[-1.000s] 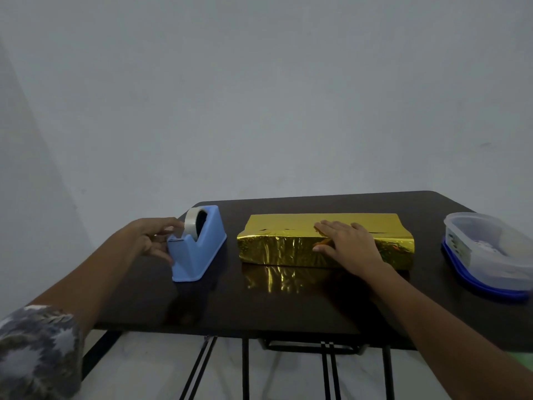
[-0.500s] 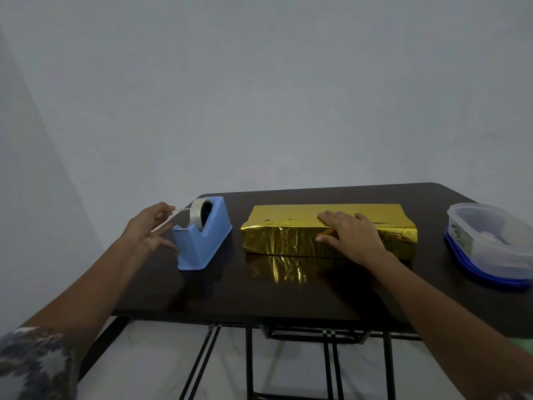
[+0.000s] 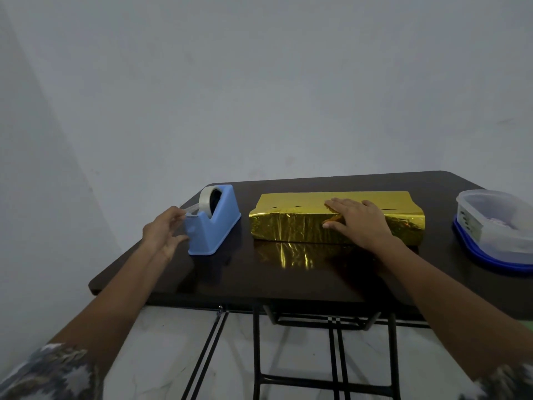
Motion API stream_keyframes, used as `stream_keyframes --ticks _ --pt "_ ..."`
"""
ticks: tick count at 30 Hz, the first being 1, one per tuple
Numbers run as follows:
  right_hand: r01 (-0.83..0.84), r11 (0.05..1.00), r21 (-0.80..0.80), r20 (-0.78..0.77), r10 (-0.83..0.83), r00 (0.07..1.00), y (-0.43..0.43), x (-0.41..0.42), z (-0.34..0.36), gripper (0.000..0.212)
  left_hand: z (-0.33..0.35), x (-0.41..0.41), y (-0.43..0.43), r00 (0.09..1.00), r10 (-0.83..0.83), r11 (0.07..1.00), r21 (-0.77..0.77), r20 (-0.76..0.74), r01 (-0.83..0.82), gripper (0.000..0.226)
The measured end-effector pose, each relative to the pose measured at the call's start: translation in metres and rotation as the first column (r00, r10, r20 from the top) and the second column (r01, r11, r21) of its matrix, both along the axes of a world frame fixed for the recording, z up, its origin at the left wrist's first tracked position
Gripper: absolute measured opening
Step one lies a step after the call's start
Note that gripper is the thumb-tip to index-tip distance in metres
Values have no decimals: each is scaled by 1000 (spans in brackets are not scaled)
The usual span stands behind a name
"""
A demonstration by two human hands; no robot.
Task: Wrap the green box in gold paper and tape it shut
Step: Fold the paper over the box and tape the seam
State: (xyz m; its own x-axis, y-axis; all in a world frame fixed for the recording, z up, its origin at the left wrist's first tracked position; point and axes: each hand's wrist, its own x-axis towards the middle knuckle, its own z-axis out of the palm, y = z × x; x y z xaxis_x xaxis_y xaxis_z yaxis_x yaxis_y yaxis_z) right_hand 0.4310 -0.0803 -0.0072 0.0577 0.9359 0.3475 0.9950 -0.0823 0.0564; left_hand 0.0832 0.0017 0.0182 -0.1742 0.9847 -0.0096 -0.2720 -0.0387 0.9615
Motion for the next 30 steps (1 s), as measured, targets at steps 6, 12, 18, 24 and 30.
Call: stream_keyframes --ticks 6,12,18,24,30 --pt "-7 1000 2 -15 7 1000 1 1 1 63 -31 4 0 996 24 1000 -22 87 -22 6" --pt "-3 1000 20 -4 3 1000 2 2 -1 62 -32 9 9 991 130 989 -73 4 -130 25" --pt "-9 999 36 -6 9 1000 2 2 -1 62 -30 13 12 984 176 978 -111 -1 -175 25" --pt "-5 1000 20 16 5 1000 4 0 -1 63 -31 14 5 982 188 972 -144 -4 -187 29" --pt "-9 1000 5 43 9 999 2 3 -1 68 -50 16 -15 978 204 971 -120 -40 -207 28"
